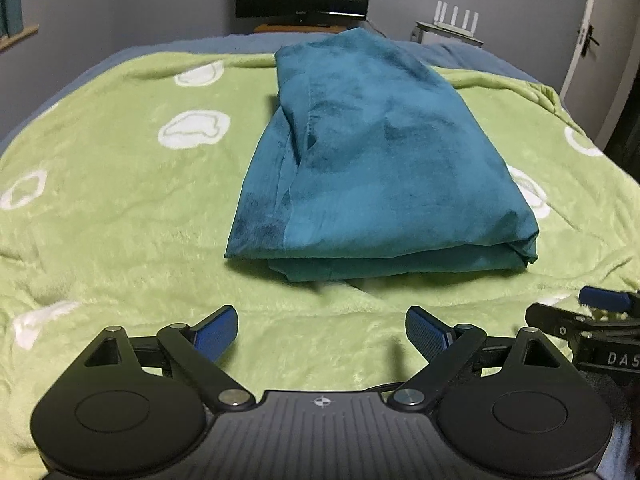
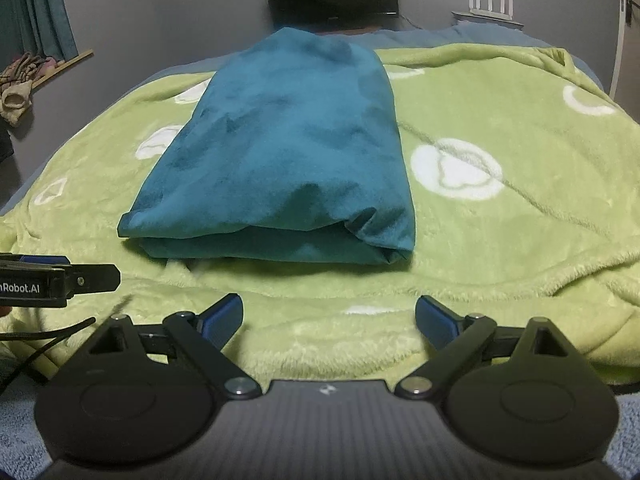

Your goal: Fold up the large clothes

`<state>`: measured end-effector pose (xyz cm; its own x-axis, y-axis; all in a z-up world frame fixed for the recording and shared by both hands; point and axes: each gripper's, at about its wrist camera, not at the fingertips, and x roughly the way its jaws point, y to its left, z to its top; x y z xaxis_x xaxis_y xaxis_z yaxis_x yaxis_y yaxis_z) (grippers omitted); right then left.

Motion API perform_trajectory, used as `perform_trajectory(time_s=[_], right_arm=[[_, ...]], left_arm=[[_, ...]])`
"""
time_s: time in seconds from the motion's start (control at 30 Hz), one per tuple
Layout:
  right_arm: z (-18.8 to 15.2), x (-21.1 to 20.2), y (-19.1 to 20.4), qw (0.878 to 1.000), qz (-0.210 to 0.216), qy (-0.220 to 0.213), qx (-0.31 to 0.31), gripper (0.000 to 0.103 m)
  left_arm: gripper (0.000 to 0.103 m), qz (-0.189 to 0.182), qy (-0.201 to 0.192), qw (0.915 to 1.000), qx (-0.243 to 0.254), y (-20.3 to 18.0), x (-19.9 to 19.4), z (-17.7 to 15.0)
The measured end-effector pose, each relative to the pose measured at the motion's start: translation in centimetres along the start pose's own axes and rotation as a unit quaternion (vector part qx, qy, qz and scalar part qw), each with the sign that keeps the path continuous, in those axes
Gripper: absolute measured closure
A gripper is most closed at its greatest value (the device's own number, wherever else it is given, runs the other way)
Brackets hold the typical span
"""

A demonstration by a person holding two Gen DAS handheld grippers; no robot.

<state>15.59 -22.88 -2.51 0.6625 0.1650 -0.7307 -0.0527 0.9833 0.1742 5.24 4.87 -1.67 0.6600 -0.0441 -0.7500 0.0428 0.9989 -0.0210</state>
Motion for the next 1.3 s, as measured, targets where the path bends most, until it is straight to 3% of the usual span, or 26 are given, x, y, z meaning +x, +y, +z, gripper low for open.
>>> perform_trajectory(time_s=[0.27,1.3], right_arm=[[-0.1,0.3,-0.1,1.000,0.000,0.004,0.005,0.009],[-0.1,0.7,0.0,1.000,-0.004,0.006,-0.005,0.009]], left_arm=[[0.011,0.019,-0.007,0.9982,0.057,-2.2,-0.1,-0.4],[0.011,0.014,-0.007,0.9984,0.054,-1.9,0.1,-0.4]])
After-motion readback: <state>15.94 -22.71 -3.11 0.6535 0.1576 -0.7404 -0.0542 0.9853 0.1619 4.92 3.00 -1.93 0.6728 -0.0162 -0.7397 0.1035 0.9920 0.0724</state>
